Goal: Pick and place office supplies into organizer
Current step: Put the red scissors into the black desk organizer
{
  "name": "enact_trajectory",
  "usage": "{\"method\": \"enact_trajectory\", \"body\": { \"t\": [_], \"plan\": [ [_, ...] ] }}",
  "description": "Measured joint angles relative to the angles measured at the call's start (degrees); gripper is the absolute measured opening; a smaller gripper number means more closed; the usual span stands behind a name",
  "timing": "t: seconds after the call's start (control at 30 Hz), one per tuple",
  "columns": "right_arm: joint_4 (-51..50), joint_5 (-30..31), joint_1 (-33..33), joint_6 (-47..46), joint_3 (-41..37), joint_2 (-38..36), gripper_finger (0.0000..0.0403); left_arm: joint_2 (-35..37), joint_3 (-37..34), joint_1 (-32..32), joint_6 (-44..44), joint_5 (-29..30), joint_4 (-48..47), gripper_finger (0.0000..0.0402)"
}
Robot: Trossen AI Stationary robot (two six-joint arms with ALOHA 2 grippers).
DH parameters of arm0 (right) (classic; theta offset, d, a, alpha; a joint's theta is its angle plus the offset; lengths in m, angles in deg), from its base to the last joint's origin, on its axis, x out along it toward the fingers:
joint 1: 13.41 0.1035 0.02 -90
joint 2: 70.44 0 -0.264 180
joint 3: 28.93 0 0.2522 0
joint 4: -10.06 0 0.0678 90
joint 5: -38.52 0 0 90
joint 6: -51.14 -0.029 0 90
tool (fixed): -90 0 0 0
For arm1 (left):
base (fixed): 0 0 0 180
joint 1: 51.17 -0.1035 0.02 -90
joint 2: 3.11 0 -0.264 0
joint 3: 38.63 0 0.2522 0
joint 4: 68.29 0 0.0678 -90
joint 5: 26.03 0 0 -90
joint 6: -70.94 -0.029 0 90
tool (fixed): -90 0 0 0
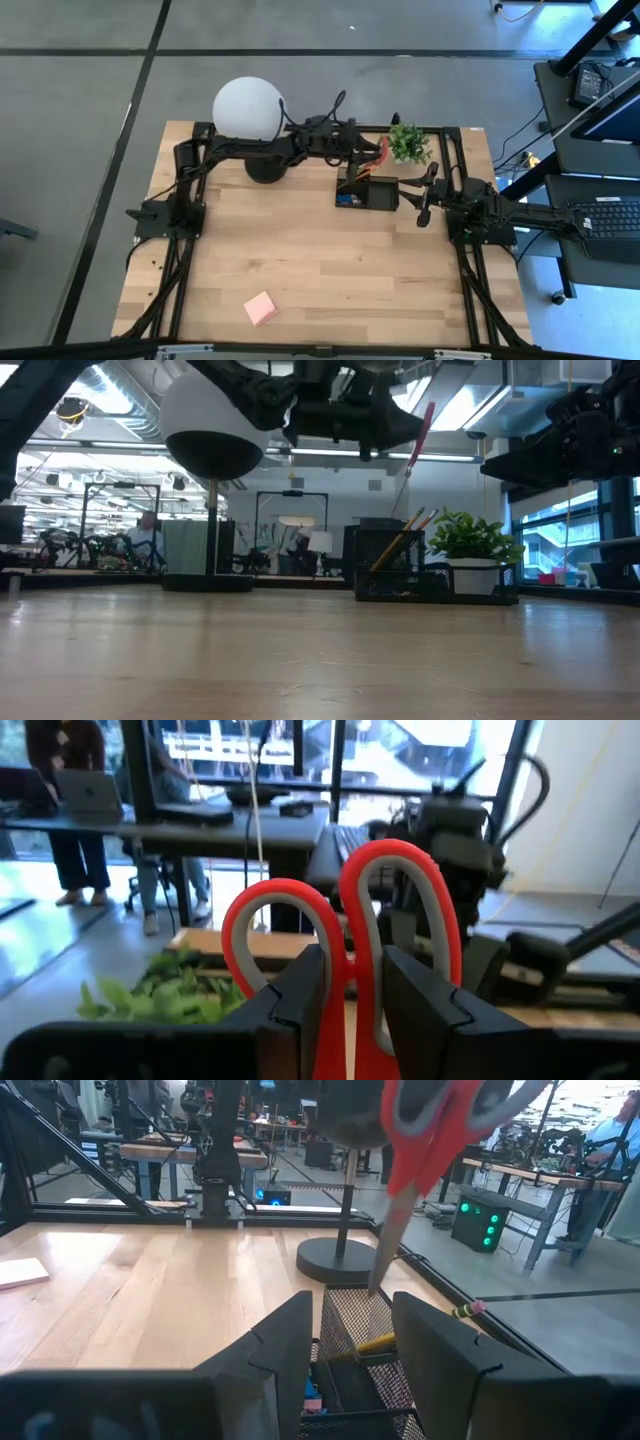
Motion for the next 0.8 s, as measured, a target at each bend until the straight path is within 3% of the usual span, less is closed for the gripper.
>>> {"method": "enact_trajectory", "body": {
  "t": [0.4,0.8],
  "plan": [
    [-0.07,0.01,0.01,0.17,0.01,0.0,0.0145,-0.1,-9.29,-1.37,-0.18,3.15,6.73,0.0088],
    [-0.04,0.0,0.0,0.17,0.0,0.0,0.0145,-2.27,-11.53,-1.74,2.06,3.42,7.84,0.0088]
  ]
}}
